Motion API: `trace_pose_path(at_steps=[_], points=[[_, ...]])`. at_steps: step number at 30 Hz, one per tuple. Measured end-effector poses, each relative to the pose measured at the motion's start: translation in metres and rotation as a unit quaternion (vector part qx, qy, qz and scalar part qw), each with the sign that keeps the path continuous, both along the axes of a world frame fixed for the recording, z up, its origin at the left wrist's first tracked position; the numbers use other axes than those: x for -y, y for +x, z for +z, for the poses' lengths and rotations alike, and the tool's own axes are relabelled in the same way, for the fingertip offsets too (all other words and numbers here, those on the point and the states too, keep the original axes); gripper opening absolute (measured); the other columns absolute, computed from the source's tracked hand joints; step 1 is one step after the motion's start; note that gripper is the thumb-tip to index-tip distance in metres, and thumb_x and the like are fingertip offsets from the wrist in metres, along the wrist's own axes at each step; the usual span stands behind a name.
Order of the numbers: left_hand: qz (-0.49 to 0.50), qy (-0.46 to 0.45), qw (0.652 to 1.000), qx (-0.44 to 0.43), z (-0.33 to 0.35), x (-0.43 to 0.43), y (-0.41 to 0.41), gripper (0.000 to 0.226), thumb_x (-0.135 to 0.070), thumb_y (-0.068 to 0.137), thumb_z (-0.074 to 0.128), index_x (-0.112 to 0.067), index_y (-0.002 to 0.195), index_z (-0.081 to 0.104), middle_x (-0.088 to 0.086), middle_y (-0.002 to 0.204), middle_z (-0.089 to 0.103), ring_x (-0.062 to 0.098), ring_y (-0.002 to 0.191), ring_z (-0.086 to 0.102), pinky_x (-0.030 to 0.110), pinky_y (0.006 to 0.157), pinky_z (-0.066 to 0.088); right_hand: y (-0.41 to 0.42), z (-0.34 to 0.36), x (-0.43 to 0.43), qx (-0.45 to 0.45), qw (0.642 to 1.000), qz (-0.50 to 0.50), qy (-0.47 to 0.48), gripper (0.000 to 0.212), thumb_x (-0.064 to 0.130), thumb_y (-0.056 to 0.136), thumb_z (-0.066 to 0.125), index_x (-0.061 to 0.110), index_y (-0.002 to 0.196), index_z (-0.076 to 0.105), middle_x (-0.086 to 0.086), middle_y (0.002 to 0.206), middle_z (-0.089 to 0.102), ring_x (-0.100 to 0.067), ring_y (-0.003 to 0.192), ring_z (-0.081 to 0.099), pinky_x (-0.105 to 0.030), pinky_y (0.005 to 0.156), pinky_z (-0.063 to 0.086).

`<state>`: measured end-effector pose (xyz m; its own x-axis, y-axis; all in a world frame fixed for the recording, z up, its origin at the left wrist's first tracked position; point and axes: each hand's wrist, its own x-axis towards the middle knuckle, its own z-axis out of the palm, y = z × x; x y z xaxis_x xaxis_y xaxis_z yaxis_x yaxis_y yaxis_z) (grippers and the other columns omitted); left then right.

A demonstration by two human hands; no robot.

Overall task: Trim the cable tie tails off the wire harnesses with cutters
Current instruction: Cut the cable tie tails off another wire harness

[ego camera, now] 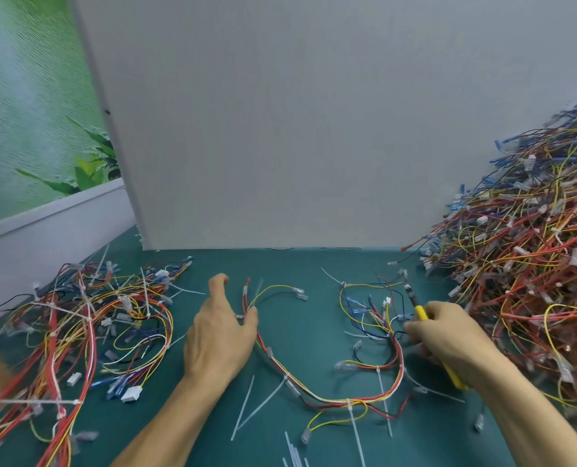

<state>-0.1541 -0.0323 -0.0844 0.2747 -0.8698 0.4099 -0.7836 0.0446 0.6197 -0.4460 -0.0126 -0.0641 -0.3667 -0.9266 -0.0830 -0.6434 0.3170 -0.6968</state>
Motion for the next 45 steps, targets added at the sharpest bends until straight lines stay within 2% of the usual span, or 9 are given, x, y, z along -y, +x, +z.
trace_pose_path(at_steps=[9,14,20,23,28,32,35,38,45], points=[[-0.027,0.224,0.973,0.057,-0.002,0.003,0.001,0.035,-0.05,0.072,0.065,-0.02,0.056,0.057,0.0,0.071,0.064,0.027,0.083,0.062,0.029,0.061,0.041,0.011,-0.003,-0.003,-0.016,0.997,0.041,0.062,0.012,0.022,0.077,0.071,0.012,0.074,0.066,-0.003,0.052,0.067,-0.016,0.045,0.061,-0.026,0.048,0.05],[-0.024,0.202,0.979,-0.009,-0.002,0.003,0.007,0.026,-0.035,0.076,0.068,-0.014,0.061,0.067,0.004,0.062,0.066,0.027,0.076,0.065,0.03,0.064,0.05,0.001,0.002,-0.008,0.085,0.989,0.115,0.041,0.006,0.002,0.08,0.067,0.006,0.078,0.062,-0.007,0.06,0.065,-0.019,0.052,0.059,-0.03,0.051,0.049],[-0.01,0.154,0.986,-0.057,-0.002,0.009,0.015,0.028,-0.031,0.083,0.067,-0.016,0.06,0.066,0.001,0.053,0.064,0.026,0.068,0.065,0.035,0.07,0.055,0.003,-0.004,-0.006,-0.163,0.958,0.225,-0.069,0.045,0.001,0.075,0.061,0.029,0.111,0.061,0.006,0.103,0.065,-0.017,0.099,0.058,-0.031,0.084,0.047],[-0.022,0.142,0.987,-0.076,-0.006,0.011,0.018,0.028,-0.027,0.086,0.065,-0.017,0.059,0.065,-0.004,0.045,0.061,0.013,0.046,0.059,0.036,0.066,0.057,0.017,-0.016,-0.003,-0.208,0.938,0.271,-0.065,0.023,0.018,0.086,0.061,0.028,0.105,0.055,-0.002,0.1,0.061,-0.023,0.097,0.054,-0.035,0.081,0.044],[-0.023,0.134,0.989,-0.051,-0.007,0.013,0.019,0.023,-0.03,0.09,0.06,-0.018,0.074,0.07,-0.001,0.07,0.071,0.029,0.073,0.066,0.038,0.076,0.054,0.015,-0.004,-0.005,-0.166,0.942,0.284,-0.069,0.021,0.029,0.078,0.074,0.026,0.08,0.053,0.006,0.077,0.061,-0.017,0.077,0.053,-0.034,0.07,0.044],[-0.02,0.07,0.992,0.105,-0.002,0.007,0.009,0.03,-0.032,0.091,0.061,-0.015,0.114,0.066,0.008,0.115,0.064,0.03,0.109,0.056,0.037,0.093,0.043,0.022,0.003,-0.009,-0.164,0.939,0.301,-0.014,0.028,0.033,0.076,0.074,0.028,0.066,0.049,0.004,0.065,0.055,-0.01,0.058,0.052,-0.029,0.057,0.042],[-0.177,-0.078,0.977,0.086,0.013,-0.007,-0.004,0.015,-0.029,0.086,0.068,-0.02,0.097,0.074,-0.003,0.098,0.065,0.015,0.092,0.06,0.028,0.087,0.044,0.028,0.001,-0.01,-0.188,0.935,0.3,0.013,0.027,0.037,0.075,0.072,0.028,0.065,0.049,0.005,0.071,0.053,-0.018,0.068,0.052,-0.034,0.063,0.044],[-0.374,0.039,0.923,0.082,0.016,-0.023,-0.022,0.026,-0.051,0.079,0.063,-0.028,0.088,0.072,-0.012,0.082,0.068,0.002,0.078,0.06,0.02,0.072,0.046,0.029,0.001,-0.01,-0.181,0.937,0.298,0.016,0.027,0.037,0.074,0.073,0.028,0.065,0.049,0.005,0.071,0.052,-0.014,0.067,0.049,-0.031,0.059,0.04],[-0.422,0.094,0.902,0.003,-0.008,-0.025,-0.041,0.013,-0.025,0.095,0.057,-0.028,0.099,0.07,-0.009,0.083,0.069,0.007,0.075,0.06,0.021,0.074,0.046,0.022,0.01,-0.014,-0.088,0.946,0.313,-0.015,0.019,0.03,0.08,0.074,0.026,0.075,0.057,0.006,0.07,0.06,-0.007,0.065,0.053,-0.029,0.065,0.045]])
